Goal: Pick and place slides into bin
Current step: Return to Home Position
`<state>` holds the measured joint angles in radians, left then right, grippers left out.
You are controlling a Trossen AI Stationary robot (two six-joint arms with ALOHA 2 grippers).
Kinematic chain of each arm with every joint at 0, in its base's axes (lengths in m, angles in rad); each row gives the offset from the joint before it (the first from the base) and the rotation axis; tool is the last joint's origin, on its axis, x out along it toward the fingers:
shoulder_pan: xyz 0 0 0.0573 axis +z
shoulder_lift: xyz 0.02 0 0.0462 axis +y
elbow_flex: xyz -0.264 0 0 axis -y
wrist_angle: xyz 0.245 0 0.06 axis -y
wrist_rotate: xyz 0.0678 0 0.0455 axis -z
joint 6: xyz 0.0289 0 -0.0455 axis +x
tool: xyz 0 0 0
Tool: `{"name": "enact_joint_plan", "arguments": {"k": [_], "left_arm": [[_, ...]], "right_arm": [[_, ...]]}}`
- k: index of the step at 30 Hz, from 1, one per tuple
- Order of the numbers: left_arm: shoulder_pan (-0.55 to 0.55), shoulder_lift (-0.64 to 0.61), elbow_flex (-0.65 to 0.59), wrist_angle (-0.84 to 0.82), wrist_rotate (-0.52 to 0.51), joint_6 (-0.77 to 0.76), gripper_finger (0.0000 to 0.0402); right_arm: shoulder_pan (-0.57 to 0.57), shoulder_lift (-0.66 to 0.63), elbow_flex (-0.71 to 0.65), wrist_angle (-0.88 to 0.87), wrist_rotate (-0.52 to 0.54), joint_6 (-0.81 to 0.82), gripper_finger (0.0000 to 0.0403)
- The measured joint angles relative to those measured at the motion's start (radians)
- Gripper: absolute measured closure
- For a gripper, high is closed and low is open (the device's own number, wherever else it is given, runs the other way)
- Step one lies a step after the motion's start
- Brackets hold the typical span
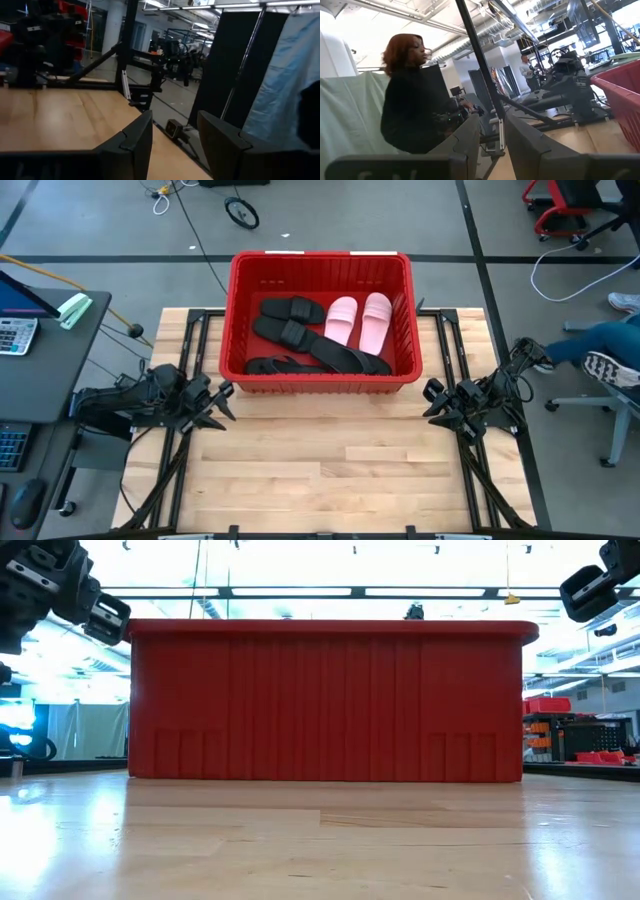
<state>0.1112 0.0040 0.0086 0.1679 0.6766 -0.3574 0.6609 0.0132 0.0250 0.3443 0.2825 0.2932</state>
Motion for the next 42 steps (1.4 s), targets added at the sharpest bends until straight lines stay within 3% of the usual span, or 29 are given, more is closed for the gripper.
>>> {"name": "enact_joint_plan", "arguments": {"k": [3, 9, 42], "left_arm": [[0.000, 0.000, 0.000, -0.002, -0.004, 0.054, 0.0241], [0.000, 0.000, 0.000, 0.004, -0.002, -0.022, 0.0235], [0.001, 0.002, 0.000, 0.000, -0.002, -0.023, 0.0243]], "right_arm": [[0.000, 0.000, 0.000, 0.000, 0.000, 0.000, 0.0303], [0.000, 0.000, 0.000, 0.000, 0.000, 0.000, 0.0303], [0.000, 0.000, 0.000, 0.000, 0.000, 0.000, 0.0303]]}}
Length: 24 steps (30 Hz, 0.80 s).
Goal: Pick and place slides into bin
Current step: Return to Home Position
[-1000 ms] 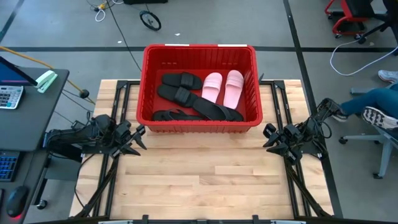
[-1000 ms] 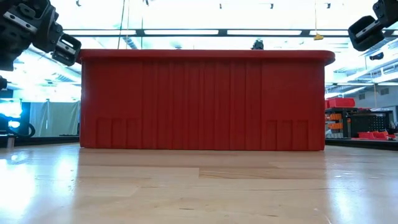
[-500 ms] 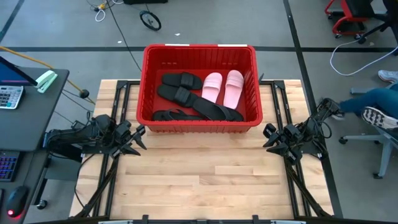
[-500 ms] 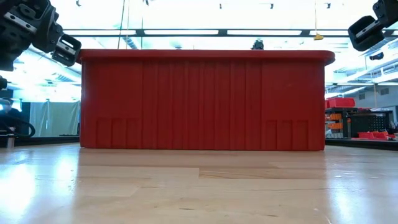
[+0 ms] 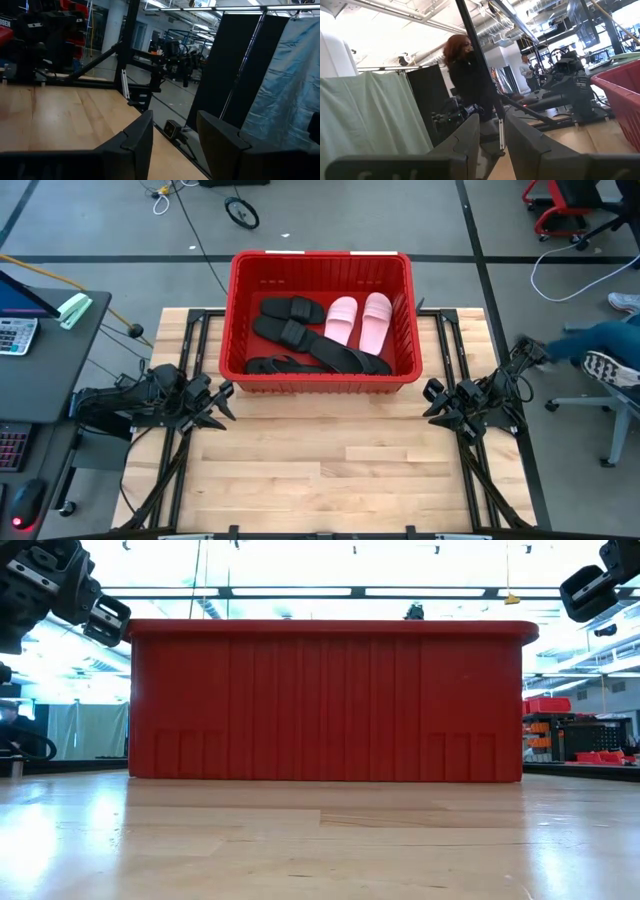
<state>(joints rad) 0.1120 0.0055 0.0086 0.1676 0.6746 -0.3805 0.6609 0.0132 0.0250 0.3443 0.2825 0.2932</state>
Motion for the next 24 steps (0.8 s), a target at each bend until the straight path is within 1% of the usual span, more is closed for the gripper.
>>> {"name": "enact_joint_plan", "arguments": {"k": [5, 13, 24], "left_arm": [[0.000, 0.000, 0.000, 0.000, 0.000, 0.000, 0.0248], [0.000, 0.000, 0.000, 0.000, 0.000, 0.000, 0.0240], [0.000, 0.000, 0.000, 0.000, 0.000, 0.000, 0.0239]], "right_arm": [[0.000, 0.000, 0.000, 0.000, 0.000, 0.000, 0.0303], [0.000, 0.000, 0.000, 0.000, 0.000, 0.000, 0.0303], [0.000, 0.000, 0.000, 0.000, 0.000, 0.000, 0.0303]]}}
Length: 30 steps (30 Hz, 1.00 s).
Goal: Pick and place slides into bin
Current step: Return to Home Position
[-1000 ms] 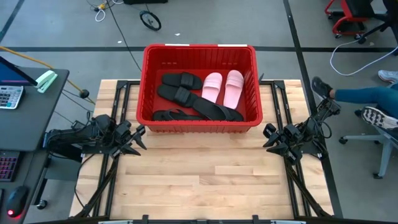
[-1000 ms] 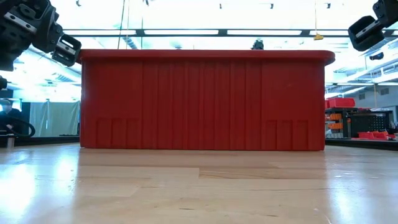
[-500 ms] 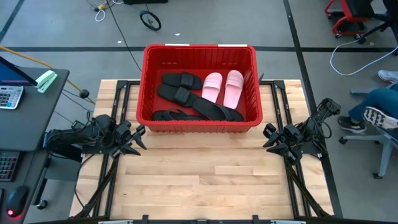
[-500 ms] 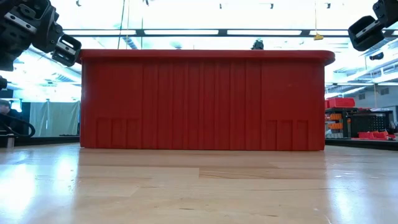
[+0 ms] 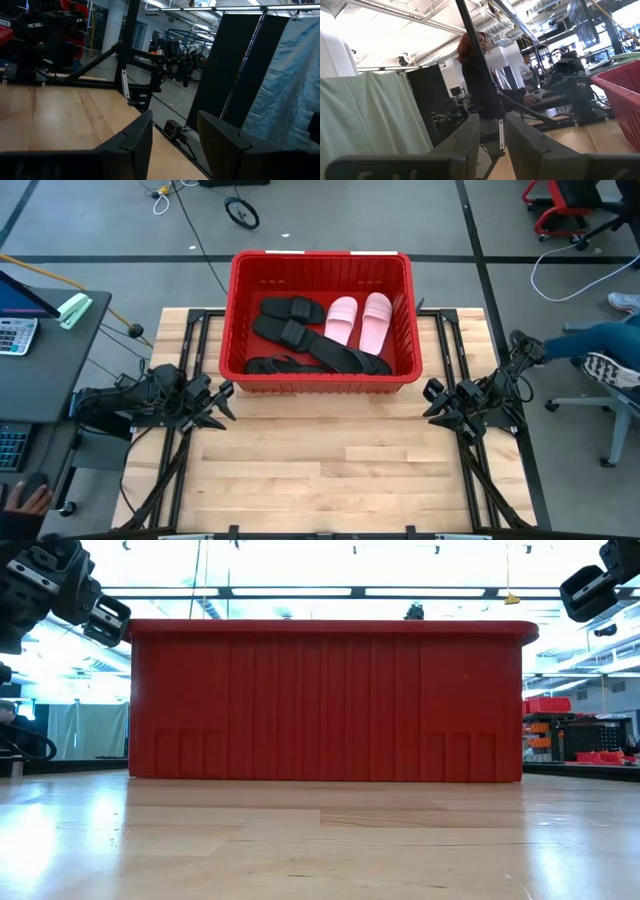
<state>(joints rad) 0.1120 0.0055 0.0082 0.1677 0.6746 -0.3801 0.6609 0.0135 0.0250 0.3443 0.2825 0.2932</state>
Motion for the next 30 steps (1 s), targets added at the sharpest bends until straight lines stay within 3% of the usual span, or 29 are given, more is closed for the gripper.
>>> {"name": "enact_joint_plan", "arguments": {"k": [30], "left_arm": [[0.000, 0.000, 0.000, 0.000, 0.000, 0.000, 0.0239]], "right_arm": [[0.000, 0.000, 0.000, 0.000, 0.000, 0.000, 0.0303]]}}
